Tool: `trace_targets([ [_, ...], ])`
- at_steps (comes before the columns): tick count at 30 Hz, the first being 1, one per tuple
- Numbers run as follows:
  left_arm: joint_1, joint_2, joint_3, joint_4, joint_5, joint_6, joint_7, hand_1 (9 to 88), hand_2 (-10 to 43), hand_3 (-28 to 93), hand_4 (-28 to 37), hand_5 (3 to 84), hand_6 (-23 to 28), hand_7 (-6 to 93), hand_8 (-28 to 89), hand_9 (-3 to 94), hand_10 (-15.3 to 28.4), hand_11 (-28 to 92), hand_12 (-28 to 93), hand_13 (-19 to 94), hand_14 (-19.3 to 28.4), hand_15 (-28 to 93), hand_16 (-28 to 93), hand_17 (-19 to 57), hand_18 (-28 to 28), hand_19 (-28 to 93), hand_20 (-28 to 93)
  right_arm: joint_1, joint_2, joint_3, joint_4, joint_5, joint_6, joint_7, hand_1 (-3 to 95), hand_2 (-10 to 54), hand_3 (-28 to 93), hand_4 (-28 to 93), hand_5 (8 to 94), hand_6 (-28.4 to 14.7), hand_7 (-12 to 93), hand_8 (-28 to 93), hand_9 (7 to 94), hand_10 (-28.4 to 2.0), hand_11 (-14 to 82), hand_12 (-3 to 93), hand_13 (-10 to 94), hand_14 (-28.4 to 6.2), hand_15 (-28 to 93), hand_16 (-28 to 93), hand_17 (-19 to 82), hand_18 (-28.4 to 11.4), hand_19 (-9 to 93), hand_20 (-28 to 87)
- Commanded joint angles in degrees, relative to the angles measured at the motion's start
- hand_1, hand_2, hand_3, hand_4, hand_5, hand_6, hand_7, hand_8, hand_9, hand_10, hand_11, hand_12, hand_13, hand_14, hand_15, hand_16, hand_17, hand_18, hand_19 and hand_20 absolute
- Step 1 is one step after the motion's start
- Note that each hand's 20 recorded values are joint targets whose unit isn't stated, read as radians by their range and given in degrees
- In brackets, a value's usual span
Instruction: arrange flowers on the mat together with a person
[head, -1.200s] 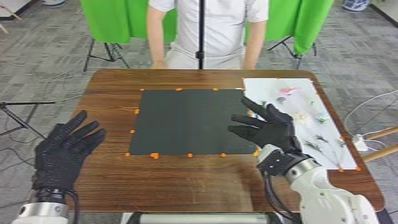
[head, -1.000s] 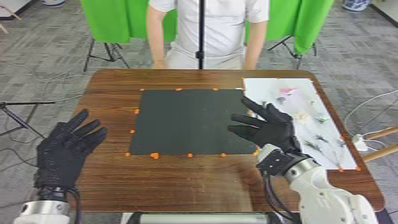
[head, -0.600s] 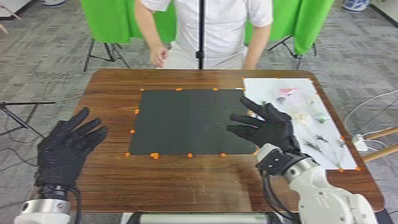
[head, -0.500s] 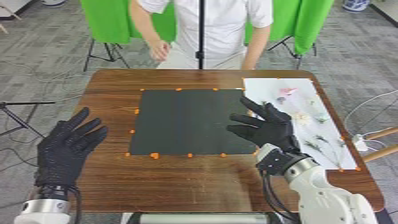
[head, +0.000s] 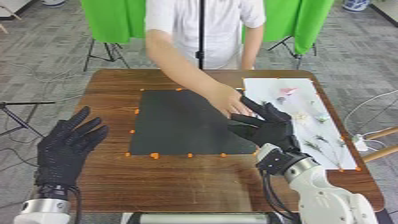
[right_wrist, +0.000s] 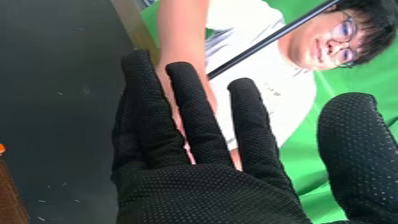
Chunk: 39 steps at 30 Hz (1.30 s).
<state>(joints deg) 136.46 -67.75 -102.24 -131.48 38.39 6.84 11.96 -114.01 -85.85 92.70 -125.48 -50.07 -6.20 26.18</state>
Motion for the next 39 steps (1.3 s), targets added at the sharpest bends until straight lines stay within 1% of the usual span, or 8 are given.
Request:
trace_targets([
  [1,0.8,0.11,0.31,-0.19,0.16,0.36,-0.10,22.0,9.9,75,-28.3,38.6,11.8,10.0,-8,37.2,23.4,25,10,33,28.4,51,-13,0.5,28.4,81,-28,-0.3,-0.1,-0.2,-0.3,0.0,0.3,0.0,9.7,15.3,86,-28,39.4,-1.0,9,-11,48.6,-21.2,13.7,11.4,40,-23.7,41,8,4,-18.6,54,15],
  [11,1.2,0.28,0.21,-0.52,0.17,0.49,0.06,22.1,9.9,75,-28.3,38.6,11.8,10.0,-8,37.2,23.4,25,10,33,28.4,51,-13,0.4,28.4,81,-28,-0.6,0.0,-0.1,-0.4,0.0,0.6,0.0,9.7,15.3,86,-28,39.4,-1.0,9,-11,48.6,-21.2,13.7,11.3,40,-23.7,41,8,4,-18.6,54,15],
  [12,1.3,0.49,0.34,-0.52,0.03,0.63,0.56,22.1,9.9,75,-28.3,38.6,11.8,10.0,-8,37.2,23.4,25,10,33,28.4,51,-13,0.4,28.4,81,-28,-0.4,-0.1,-0.1,-0.2,0.0,0.3,0.0,9.7,15.3,86,-28,39.4,-1.0,9,-11,48.6,-21.2,13.7,11.3,40,-23.7,41,8,4,-18.6,54,15],
  [13,1.1,0.21,0.24,-0.51,0.12,0.45,-0.07,22.0,9.9,75,-28.2,38.6,11.8,10.0,-8,37.2,23.4,25,10,33,28.4,51,-13,0.4,28.4,81,-28,-0.4,0.1,-0.2,-0.3,0.1,0.6,0.1,9.7,15.3,86,-28,39.4,-1.0,9,-11,48.6,-21.2,13.7,11.3,40,-23.7,41,8,4,-18.6,54,15],
  [18,1.1,0.52,0.44,-0.47,-0.03,0.69,0.47,22.0,9.9,75,-28.3,38.6,11.8,10.0,-8,37.2,23.4,25,10,33,28.4,51,-13,0.4,28.4,81,-28,-0.1,0.1,-0.2,-0.1,0.0,0.3,0.2,9.7,15.3,86,-28,39.4,-0.9,9,-11,48.6,-21.2,13.7,11.4,40,-23.7,41,8,4,-18.5,54,15],
  [29,1.1,0.71,0.56,-0.38,-0.10,0.62,0.36,22.0,9.9,75,-28.3,38.7,11.9,10.0,-8,37.2,23.4,25,10,33,28.4,51,-13,0.3,28.4,81,-28,-0.1,0.2,-0.2,-0.1,-0.1,0.2,0.0,9.6,15.3,86,-28,39.4,-1.0,9,-11,48.6,-21.2,13.7,11.4,40,-23.8,41,8,4,-18.6,54,15],
  [32,1.0,0.55,0.51,-0.43,-0.04,0.67,-0.13,22.0,9.9,75,-28.2,38.7,11.8,10.0,-8,37.2,23.4,25,10,33,28.4,51,-13,0.3,28.4,81,-28,-0.2,0.2,-0.2,-0.3,0.0,0.5,0.2,9.7,15.3,86,-28,39.4,-1.0,9,-11,48.6,-21.2,13.7,11.4,40,-23.8,41,8,4,-18.6,54,15],
  [39,1.2,0.69,0.59,-0.44,-0.12,0.72,0.49,22.0,9.9,75,-28.3,38.7,11.9,10.0,-8,37.2,23.4,25,10,33,28.4,51,-13,0.2,28.4,81,-28,0.2,0.6,-0.4,-0.1,0.0,0.8,-0.1,9.7,15.3,86,-28,39.5,-1.1,9,-11,48.6,-21.2,13.7,11.4,40,-23.8,41,8,4,-18.6,54,15],
])
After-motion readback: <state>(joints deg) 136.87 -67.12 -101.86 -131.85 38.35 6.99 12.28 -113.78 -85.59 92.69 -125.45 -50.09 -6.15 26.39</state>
